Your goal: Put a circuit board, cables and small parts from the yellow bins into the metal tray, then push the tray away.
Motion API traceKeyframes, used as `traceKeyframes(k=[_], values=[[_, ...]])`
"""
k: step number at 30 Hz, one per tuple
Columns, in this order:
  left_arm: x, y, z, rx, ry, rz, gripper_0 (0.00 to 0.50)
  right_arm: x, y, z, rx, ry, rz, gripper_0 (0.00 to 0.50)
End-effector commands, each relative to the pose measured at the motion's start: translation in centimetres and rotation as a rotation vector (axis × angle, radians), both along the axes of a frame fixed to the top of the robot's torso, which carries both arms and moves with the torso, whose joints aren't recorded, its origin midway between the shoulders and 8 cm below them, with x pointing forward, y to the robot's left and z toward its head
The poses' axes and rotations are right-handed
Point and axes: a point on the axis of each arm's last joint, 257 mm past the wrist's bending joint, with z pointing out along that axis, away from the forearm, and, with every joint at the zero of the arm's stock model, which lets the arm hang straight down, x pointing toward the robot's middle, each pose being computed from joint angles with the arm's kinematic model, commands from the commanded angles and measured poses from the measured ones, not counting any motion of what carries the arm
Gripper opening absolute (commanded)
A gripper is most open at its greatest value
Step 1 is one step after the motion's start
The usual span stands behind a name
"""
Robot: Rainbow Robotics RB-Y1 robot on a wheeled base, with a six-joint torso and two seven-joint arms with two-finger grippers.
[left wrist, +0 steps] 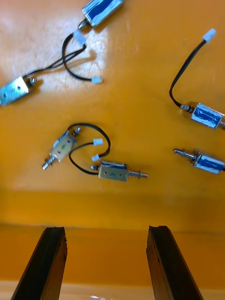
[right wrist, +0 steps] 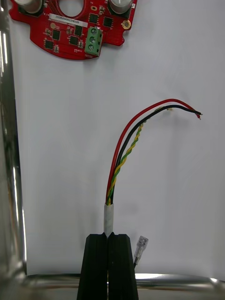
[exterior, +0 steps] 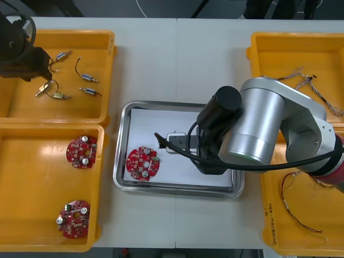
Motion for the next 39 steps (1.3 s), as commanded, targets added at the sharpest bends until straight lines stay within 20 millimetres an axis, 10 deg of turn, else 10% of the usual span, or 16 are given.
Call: traceKeyframes(k=[1,23,27,29,39], values=[[2.5,2.3,5.1,0.079,-0.115,-0.096,0.500,0.2,1.6,-0.6,-0.024,-0.042,0.058,0.000],[8.5,6.5,5.3,0.277,-0.313,-0.360,0.500,-1.7,0.7,-5.3,-0.052,0.075,0.042,0.000],[9.3,7.2,5.4,0.300,-0.349,-0.380,0.500,-1.9,0.4,-5.9,-0.053,0.104,0.023,0.420],[9.6,7.4,5.4,0.311,-0.366,-0.390,0.500,-2.0,0.4,-5.9,-0.049,0.109,0.019,0.500],[10.9,7.8,4.2,0.266,-0.452,-0.404,0.500,-2.1,1.2,-5.6,-0.019,0.114,0.016,0.500]])
